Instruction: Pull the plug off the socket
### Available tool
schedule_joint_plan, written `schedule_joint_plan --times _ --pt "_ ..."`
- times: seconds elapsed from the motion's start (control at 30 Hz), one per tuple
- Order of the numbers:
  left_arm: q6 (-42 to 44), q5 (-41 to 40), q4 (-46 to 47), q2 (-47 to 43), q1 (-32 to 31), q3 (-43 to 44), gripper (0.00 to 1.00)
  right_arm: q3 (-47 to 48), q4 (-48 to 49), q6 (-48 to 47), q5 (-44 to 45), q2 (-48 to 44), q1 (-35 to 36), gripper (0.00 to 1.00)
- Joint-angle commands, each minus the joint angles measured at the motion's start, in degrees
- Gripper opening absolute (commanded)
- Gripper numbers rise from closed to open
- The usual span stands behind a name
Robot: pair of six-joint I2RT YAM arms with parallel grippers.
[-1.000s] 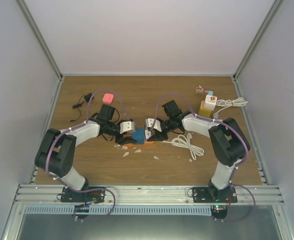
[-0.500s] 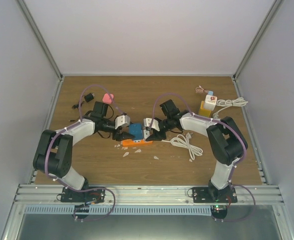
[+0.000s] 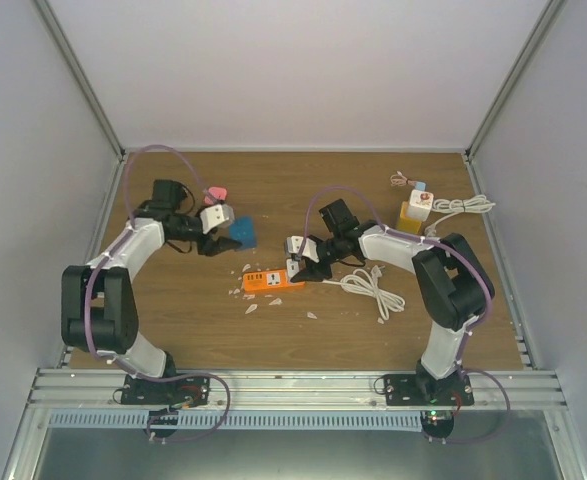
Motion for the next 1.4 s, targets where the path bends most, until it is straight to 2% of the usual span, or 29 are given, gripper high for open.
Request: schedule_joint_plan --times 0.0,0.23,0.37,0.53,0.7,0.83,1.13,1.37 --pt "7.79 -7.93 -8.91 -0.48 5.22 6.21 0.02 -0.68 -0.49 0.21 3.15 1.61 0.66 0.29" --pt "12.53 -21.99 -17.72 2.76 9.18 16.39 0.03 -1.13 0.13 0.37 2.69 0.88 0.66 0.37" --pt "15.53 -31.09 -22.55 4.29 10.15 20.63 0.03 -1.10 0.08 0.73 2.43 0.51 0.66 0.49" --pt "19.50 -42.64 -26.03 5.12 11.21 23.16 0.03 -1.21 0.25 1.21 2.30 -0.14 0.66 0.61" --pt "22.33 -54.45 -26.95 5.90 11.64 21.62 0.03 -1.05 0.40 1.84 1.98 -0.85 0.66 0.71" --pt "25.12 -62.41 -26.84 7.40 12.23 21.14 0.04 -1.12 0.62 2.18 2.07 -1.32 0.69 0.74" --pt "27.41 -74.99 -25.16 11.06 12.16 19.25 0.06 -1.53 0.58 2.40 2.16 -2.16 0.66 0.79" --pt "28.71 -80.82 -26.01 13.37 11.51 17.81 0.07 -1.30 -0.16 2.23 2.25 -2.22 0.49 0.80"
